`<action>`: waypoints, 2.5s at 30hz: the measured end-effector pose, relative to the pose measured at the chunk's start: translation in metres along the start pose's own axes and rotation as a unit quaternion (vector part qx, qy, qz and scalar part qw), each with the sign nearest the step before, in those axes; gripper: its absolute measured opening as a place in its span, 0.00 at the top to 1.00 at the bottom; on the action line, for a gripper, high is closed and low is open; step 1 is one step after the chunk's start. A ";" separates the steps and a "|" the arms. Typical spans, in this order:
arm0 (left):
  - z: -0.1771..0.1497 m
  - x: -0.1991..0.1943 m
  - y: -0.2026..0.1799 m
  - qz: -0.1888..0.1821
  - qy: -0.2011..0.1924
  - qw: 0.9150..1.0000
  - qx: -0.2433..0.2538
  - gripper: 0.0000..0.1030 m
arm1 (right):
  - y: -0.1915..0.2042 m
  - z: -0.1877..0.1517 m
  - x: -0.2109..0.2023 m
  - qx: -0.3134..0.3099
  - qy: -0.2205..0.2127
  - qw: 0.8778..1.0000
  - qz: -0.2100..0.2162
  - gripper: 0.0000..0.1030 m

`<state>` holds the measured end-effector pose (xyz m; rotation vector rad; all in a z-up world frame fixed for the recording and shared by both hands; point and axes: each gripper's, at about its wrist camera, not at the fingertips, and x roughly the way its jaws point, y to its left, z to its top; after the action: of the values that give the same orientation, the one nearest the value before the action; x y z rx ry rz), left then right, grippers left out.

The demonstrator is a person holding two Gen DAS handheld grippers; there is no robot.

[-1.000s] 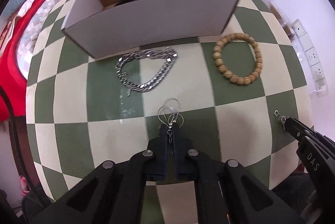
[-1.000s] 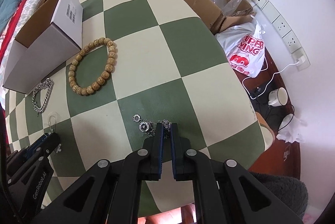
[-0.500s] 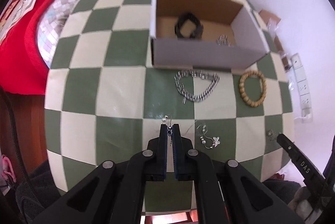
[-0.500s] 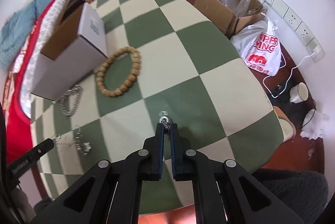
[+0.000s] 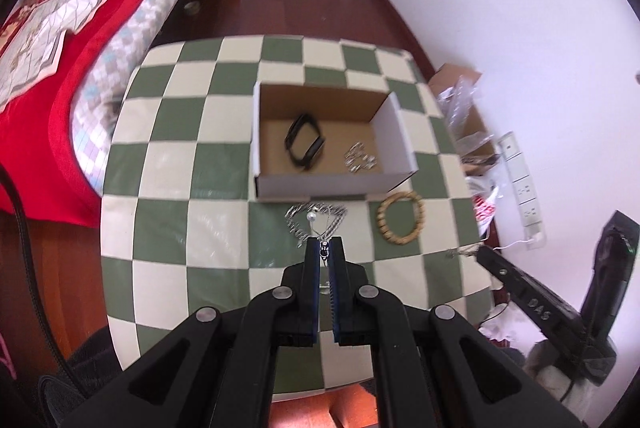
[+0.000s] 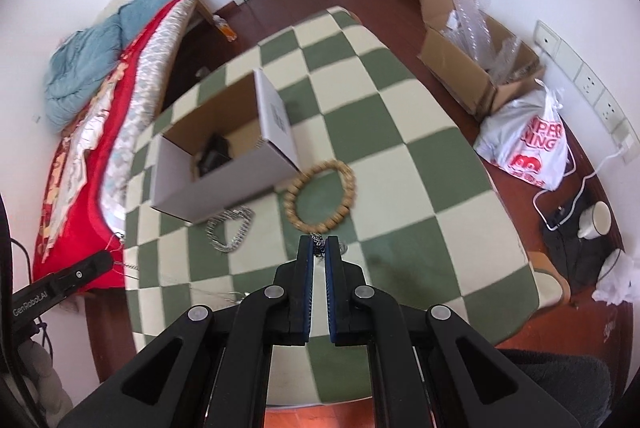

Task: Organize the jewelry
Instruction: 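Lower the earrings into the box with the left gripper while the right lowers the necklace there, then open both grippers and lift them away from the box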

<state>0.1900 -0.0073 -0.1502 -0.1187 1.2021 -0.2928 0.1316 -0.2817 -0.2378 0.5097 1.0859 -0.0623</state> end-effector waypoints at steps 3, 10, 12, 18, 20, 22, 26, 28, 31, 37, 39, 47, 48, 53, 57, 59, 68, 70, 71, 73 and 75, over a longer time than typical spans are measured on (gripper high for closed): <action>0.011 -0.019 -0.007 -0.009 -0.017 1.000 0.014 0.98 | 0.013 0.008 -0.010 -0.012 -0.006 1.000 0.009 0.95; 0.043 -0.070 -0.020 -0.023 -0.064 0.996 0.050 0.98 | 0.053 0.037 -0.040 -0.053 -0.021 0.998 0.042 0.95; 0.057 -0.083 -0.020 -0.020 -0.081 0.995 0.060 0.98 | 0.068 0.048 -0.049 -0.074 -0.033 0.996 0.042 0.95; 0.099 -0.094 -0.014 -0.018 -0.104 0.992 0.068 0.98 | 0.102 0.085 -0.057 -0.125 -0.049 0.990 0.043 0.95; 0.107 -0.091 -0.013 -0.018 -0.104 0.992 0.071 0.98 | 0.111 0.094 -0.054 -0.140 -0.050 0.988 0.037 0.95; 0.116 -0.081 -0.014 -0.015 -0.100 0.992 0.074 0.98 | 0.119 0.104 -0.047 -0.149 -0.047 0.987 0.035 0.95; 0.127 -0.057 -0.014 -0.009 -0.082 0.993 0.079 0.98 | 0.127 0.118 -0.030 -0.156 -0.035 0.986 0.035 0.95; 0.134 -0.036 -0.011 -0.006 -0.062 0.995 0.074 0.98 | 0.132 0.123 -0.013 -0.153 -0.021 0.987 0.039 0.95; 0.139 -0.009 -0.005 0.010 -0.039 0.997 0.069 0.98 | 0.136 0.131 0.014 -0.148 0.001 0.988 0.040 0.95; 0.144 0.032 0.018 0.048 -0.006 0.998 0.051 0.98 | 0.140 0.145 0.069 -0.151 0.037 0.988 0.027 0.95; 0.147 0.040 0.025 0.054 0.000 0.998 0.043 0.98 | 0.141 0.151 0.083 -0.152 0.048 0.987 0.023 0.95; 0.158 0.084 0.047 0.059 0.050 0.997 -0.005 0.97 | 0.132 0.172 0.146 -0.126 0.125 0.984 0.018 0.94; 0.158 0.087 0.047 0.056 0.054 0.997 -0.008 0.97 | 0.130 0.173 0.150 -0.124 0.131 0.984 0.016 0.94; 0.161 0.097 0.053 0.059 0.059 0.996 -0.024 0.93 | 0.128 0.173 0.160 -0.127 0.156 0.980 0.009 0.94; 0.164 0.093 0.055 0.076 0.044 0.996 -0.031 0.54 | 0.126 0.173 0.156 -0.126 0.155 0.980 0.003 0.70; 0.164 0.088 0.054 0.088 0.031 0.995 -0.031 0.28 | 0.125 0.174 0.150 -0.122 0.149 0.981 0.000 0.44; 0.134 0.073 0.061 0.184 -0.005 0.983 -0.017 0.00 | 0.123 0.153 0.124 -0.159 0.147 0.973 -0.079 0.05; 0.121 0.069 0.065 0.189 -0.017 0.982 -0.024 0.00 | 0.121 0.141 0.122 -0.173 0.149 0.968 -0.102 0.03; 0.118 0.068 0.065 0.192 -0.020 0.981 -0.025 0.00 | 0.120 0.137 0.121 -0.178 0.150 0.966 -0.109 0.00; 0.107 0.065 0.064 0.202 -0.026 0.979 -0.025 0.00 | 0.118 0.125 0.119 -0.190 0.144 0.963 -0.130 0.00; 0.098 0.062 0.063 0.208 -0.031 0.977 -0.025 0.00 | 0.117 0.116 0.116 -0.196 0.139 0.961 -0.138 0.00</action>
<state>0.3118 0.0292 -0.1864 0.0802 1.1423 0.1074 0.3174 -0.2047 -0.2522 0.0039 1.3999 -0.0189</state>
